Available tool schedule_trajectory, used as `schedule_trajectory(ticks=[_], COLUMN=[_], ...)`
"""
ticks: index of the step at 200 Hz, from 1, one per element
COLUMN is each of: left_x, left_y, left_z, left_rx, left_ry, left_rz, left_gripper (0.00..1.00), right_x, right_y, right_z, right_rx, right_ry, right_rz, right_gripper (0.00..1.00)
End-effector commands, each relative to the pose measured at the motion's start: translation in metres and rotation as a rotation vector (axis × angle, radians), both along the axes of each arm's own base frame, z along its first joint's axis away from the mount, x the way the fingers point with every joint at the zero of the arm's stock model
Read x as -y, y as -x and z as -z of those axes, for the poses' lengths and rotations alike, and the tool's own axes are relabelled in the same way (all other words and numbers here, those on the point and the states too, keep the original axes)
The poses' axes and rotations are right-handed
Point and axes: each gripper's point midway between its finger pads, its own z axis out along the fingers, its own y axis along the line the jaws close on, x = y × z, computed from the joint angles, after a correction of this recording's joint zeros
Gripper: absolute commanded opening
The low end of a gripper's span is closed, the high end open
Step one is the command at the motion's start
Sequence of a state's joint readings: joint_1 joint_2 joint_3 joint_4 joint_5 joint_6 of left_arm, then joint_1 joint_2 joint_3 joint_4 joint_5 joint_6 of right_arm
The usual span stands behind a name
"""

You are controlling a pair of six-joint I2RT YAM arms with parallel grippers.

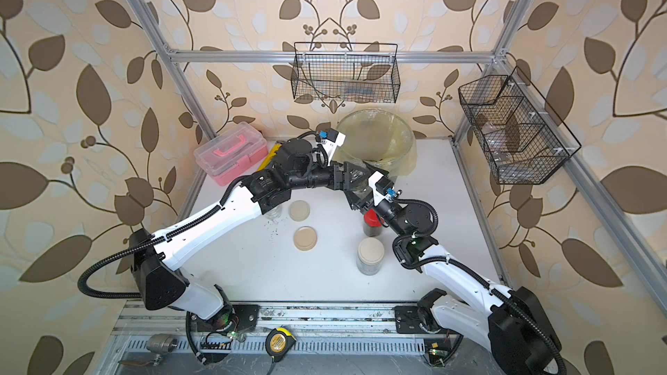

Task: Empty moldy tea leaves from jars
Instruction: Adjust the jar, then pour the moldy tea leaves from the jar into the trash bin.

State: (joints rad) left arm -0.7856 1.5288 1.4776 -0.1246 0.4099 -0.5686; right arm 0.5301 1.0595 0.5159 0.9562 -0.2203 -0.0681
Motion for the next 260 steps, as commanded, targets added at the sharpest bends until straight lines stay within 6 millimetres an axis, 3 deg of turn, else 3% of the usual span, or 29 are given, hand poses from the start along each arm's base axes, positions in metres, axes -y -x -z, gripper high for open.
schedule_trajectory(ticks=[1,23,30,44,54,70,74,123,167,201,240,260], left_x=[-0.009,-0.009,-0.009,-0.01,-0.012,-0.015,-0.023,-0.069,-0.105,-0.104,-0.109,-0.111], left_y=[0.012,0.012,0.012,0.013,0.015,0.014,0.02,0.021,0.01,0.016,0.013,0.014], left_z=[-0.068,-0.069,-0.069,-0.072,-0.073,-0.066,-0.078,-0.089,-0.056,-0.043,-0.002,0.009], left_rx=[0.129,0.135,0.143,0.174,0.203,0.246,0.281,0.518,0.569,0.642,0.63,0.654], left_ry=[0.145,0.145,0.145,0.142,0.13,0.085,0.095,-0.095,-0.341,-0.327,-0.419,-0.432], left_rz=[0.004,0.003,0.004,0.009,0.015,0.006,-0.001,-0.136,-0.155,-0.083,-0.064,-0.067], left_gripper=[0.51,0.54,0.62,0.89,0.98,0.99,0.99,0.99,0.99,0.99,0.99,0.99], right_x=[-0.005,-0.006,-0.005,-0.003,-0.001,0.002,0.003,0.025,0.043,0.048,0.051,0.054], right_y=[0.011,0.013,0.013,0.014,0.015,0.016,0.016,-0.005,-0.044,-0.07,-0.099,-0.112], right_z=[-0.011,-0.012,-0.012,-0.014,-0.015,-0.019,-0.019,-0.03,-0.036,-0.035,-0.017,-0.015], right_rx=[0.05,0.05,0.048,0.048,0.054,0.066,0.067,-0.019,-0.221,-0.361,-0.557,-0.635], right_ry=[-0.021,-0.019,-0.021,-0.022,-0.022,-0.015,-0.014,-0.026,-0.015,-0.021,0.026,0.01], right_rz=[-0.055,-0.064,-0.061,-0.055,-0.048,-0.037,-0.033,0.008,0.052,0.043,0.054,0.069], right_gripper=[0.75,0.66,0.64,0.61,0.58,0.52,0.52,0.46,0.42,0.4,0.42,0.42])
